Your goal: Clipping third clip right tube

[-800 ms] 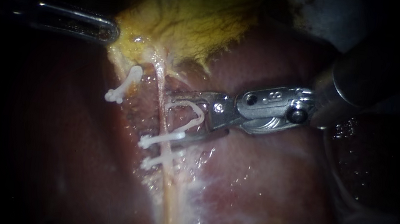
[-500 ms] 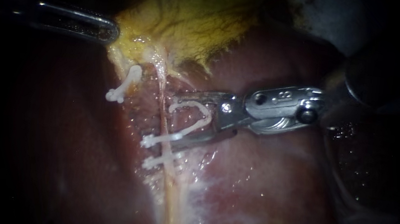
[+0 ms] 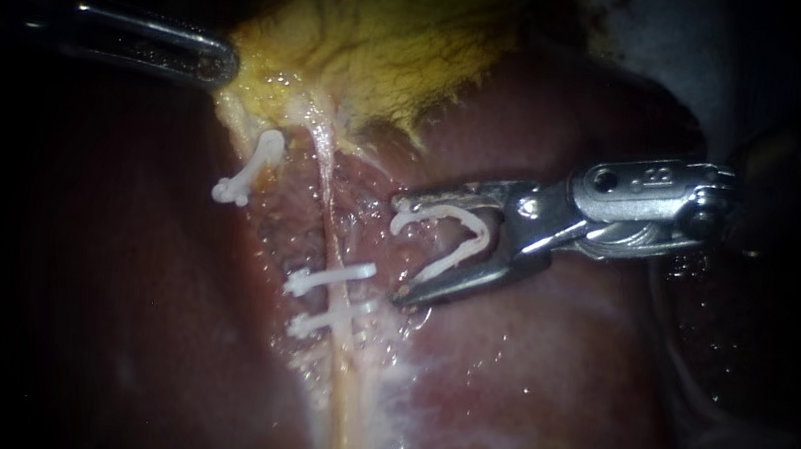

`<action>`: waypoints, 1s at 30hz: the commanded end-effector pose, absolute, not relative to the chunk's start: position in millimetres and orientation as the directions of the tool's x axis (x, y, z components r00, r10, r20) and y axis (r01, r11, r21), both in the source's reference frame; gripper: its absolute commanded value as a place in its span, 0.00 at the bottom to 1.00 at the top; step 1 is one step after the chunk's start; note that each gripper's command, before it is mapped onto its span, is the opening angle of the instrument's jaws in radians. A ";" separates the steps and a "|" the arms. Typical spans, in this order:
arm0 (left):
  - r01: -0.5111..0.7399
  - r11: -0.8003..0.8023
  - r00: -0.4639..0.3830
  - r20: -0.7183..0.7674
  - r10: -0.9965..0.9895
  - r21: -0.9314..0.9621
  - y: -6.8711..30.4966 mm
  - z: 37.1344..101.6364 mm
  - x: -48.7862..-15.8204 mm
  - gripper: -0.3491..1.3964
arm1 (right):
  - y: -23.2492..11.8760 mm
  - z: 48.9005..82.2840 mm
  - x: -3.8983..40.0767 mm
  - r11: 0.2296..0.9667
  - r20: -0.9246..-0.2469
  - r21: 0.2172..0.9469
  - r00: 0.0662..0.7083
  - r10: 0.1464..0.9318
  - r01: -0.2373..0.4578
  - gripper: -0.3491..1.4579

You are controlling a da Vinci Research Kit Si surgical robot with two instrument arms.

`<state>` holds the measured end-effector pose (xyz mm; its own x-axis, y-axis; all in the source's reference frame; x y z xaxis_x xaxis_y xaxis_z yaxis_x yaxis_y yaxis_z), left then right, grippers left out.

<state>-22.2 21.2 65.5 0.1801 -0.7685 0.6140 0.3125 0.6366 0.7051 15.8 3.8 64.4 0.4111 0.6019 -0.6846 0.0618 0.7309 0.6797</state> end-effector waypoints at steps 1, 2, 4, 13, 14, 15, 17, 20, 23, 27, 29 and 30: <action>0.312 0.637 0.180 0.614 -0.768 0.705 21.2 65.5 -22.2 0.00 | 3.9 64.5 16.2 0.706 -0.666 0.705 0.397 0.632 0.059 0.49; 0.312 0.637 0.180 0.614 -0.768 0.705 21.2 65.5 -22.2 0.00 | 4.0 64.6 16.6 0.682 -0.647 0.729 0.388 0.657 0.060 0.49; 0.312 0.637 0.180 0.614 -0.768 0.705 21.2 65.5 -22.2 0.00 | 4.0 65.0 17.3 0.644 -0.617 0.763 0.368 0.696 0.060 0.49; 0.312 0.636 0.180 0.614 -0.769 0.705 21.2 65.5 -22.1 0.00 | 3.2 67.7 19.4 0.532 -0.505 0.846 0.343 0.792 0.018 0.49; 0.312 0.636 0.180 0.614 -0.769 0.705 21.2 65.5 -22.1 0.00 | 3.1 68.3 19.4 0.526 -0.498 0.851 0.344 0.796 0.013 0.49; 0.312 0.636 0.180 0.614 -0.769 0.705 21.2 65.5 -22.1 0.00 | 3.0 68.7 19.3 0.518 -0.490 0.855 0.342 0.802 0.010 0.49; 0.312 0.636 0.180 0.614 -0.769 0.705 21.2 65.5 -22.1 0.00 | 2.8 69.6 19.2 0.509 -0.477 0.861 0.347 0.807 0.000 0.49; 0.312 0.636 0.180 0.614 -0.769 0.705 21.2 65.5 -22.1 0.00 | 2.6 70.8 19.1 0.500 -0.466 0.866 0.347 0.814 -0.007 0.49; 0.312 0.636 0.180 0.614 -0.769 0.705 21.2 65.5 -22.1 0.00 | 2.5 71.5 19.2 0.493 -0.459 0.870 0.347 0.818 -0.012 0.49; 0.312 0.636 0.180 0.614 -0.769 0.705 21.2 65.5 -22.1 0.00 | 2.7 72.0 19.4 0.481 -0.454 0.877 0.323 0.830 -0.003 0.49; 0.312 0.636 0.180 0.614 -0.769 0.705 21.2 65.5 -22.1 0.00 | 2.8 72.1 19.6 0.467 -0.448 0.884 0.298 0.843 0.007 0.49; 0.312 0.636 0.180 0.614 -0.769 0.705 21.2 65.5 -22.1 0.00 | 2.9 72.2 19.8 0.455 -0.440 0.891 0.281 0.853 0.014 0.49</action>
<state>-22.1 21.2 65.5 0.1801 -0.7686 0.6139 0.3119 0.6365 0.7054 19.9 3.0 72.3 0.2686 0.8592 -0.4354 0.0202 0.4469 0.8944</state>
